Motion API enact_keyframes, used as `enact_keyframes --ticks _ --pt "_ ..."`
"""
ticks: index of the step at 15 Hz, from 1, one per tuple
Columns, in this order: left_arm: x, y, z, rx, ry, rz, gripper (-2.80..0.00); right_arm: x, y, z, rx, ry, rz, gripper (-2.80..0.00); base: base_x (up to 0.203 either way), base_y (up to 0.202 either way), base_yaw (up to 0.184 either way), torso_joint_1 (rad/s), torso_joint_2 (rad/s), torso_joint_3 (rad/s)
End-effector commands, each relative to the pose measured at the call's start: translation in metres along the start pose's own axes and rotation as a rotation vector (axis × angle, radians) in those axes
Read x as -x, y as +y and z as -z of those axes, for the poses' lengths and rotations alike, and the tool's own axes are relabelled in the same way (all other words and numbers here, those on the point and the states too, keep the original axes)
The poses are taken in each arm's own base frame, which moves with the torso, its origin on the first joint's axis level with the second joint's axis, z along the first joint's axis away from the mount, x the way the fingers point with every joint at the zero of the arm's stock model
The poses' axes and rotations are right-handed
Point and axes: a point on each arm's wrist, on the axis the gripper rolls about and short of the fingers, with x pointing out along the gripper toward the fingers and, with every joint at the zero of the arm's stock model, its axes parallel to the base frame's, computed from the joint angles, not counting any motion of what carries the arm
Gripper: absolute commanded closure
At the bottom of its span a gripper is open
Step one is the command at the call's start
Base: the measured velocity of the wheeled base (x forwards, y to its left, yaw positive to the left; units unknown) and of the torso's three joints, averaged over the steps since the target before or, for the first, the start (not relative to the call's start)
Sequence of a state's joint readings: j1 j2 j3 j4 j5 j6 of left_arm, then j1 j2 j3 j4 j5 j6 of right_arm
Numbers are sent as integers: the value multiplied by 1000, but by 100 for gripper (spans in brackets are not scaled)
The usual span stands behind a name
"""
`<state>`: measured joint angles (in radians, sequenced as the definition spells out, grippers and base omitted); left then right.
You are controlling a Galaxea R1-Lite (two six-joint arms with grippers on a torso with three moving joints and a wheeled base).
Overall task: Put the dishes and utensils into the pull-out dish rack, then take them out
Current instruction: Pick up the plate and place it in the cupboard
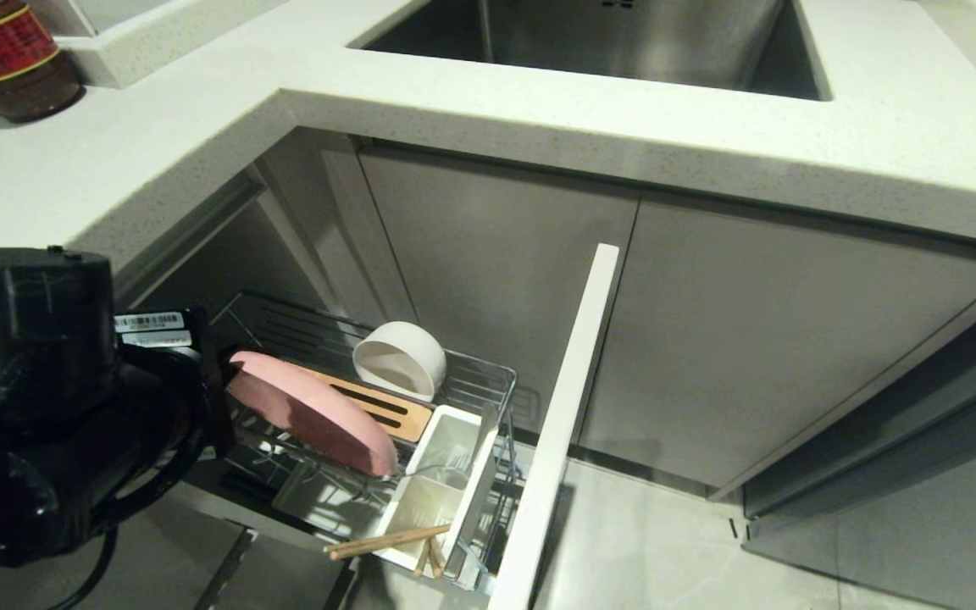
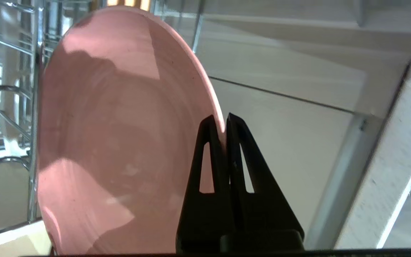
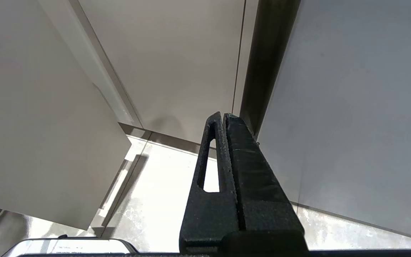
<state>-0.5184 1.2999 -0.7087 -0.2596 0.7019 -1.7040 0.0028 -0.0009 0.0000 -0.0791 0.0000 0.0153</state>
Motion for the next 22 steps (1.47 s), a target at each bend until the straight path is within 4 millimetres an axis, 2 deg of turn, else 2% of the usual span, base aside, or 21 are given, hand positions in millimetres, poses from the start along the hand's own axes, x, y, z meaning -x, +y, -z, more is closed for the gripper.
enact_keyframes --ticks 1,3,5,14,18,19,22 --pt "-14 5 -1 -7 -50 -34 0 -2 0 7 0 26 0 0 0 0 0 0 0 0" --pt "-28 11 0 -27 -89 -73 0 -2 0 7 0 26 0 0 0 0 0 0 0 0" --pt "-35 14 2 -40 -100 -91 0 -2 0 7 0 26 0 0 0 0 0 0 0 0" --pt "-37 18 5 -61 -96 -109 0 -2 0 7 0 26 0 0 0 0 0 0 0 0" --pt "-36 22 6 -89 -41 -155 0 -2 0 7 0 26 0 0 0 0 0 0 0 0" --pt "-36 22 6 -91 -40 -157 -280 -2 0 7 -1 26 0 0 0 0 0 0 0 0" --pt "-34 20 5 -87 -43 -147 -280 -2 0 7 0 26 0 0 0 0 0 0 0 0"
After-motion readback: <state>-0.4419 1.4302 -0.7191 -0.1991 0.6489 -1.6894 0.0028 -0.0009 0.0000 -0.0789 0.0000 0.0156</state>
